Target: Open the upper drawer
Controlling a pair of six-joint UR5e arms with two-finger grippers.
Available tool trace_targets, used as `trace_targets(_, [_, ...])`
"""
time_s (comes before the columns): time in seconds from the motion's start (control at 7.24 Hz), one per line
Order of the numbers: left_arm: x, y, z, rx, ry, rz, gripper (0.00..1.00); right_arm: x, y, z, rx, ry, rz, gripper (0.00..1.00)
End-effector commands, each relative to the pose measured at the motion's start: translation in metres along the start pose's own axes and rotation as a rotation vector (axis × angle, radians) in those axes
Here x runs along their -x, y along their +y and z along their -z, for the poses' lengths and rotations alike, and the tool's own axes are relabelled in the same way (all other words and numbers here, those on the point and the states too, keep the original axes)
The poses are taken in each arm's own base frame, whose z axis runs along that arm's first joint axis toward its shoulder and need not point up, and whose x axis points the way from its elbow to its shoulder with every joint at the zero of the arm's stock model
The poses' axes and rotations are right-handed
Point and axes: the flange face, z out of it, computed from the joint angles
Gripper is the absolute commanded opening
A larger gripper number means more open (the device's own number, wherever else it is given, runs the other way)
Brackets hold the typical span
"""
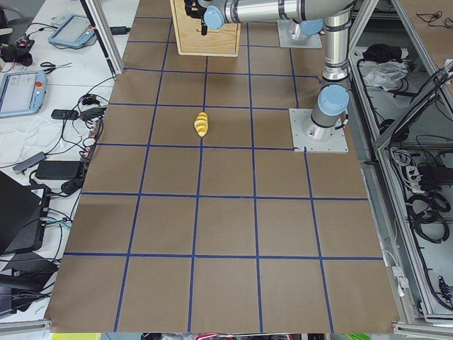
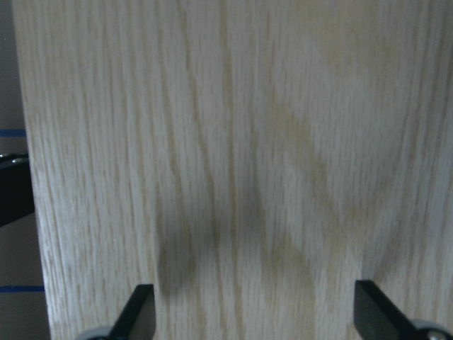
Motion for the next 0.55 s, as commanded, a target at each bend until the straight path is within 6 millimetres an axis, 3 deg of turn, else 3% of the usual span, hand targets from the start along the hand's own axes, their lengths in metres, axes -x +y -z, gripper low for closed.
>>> trace_targets(0.0, [-0.0002, -0.0023, 0.0048, -0.01, -0.004, 0.009, 1.0, 0.0, 0.0, 0.0, 0.0, 0.0, 0.001, 1.0])
trace_targets(0.41, [0.0046, -0.006, 0.0095, -0.034, -0.042, 0.011, 1.0, 0.0, 0.0, 0.0, 0.0, 0.0, 0.0, 1.0])
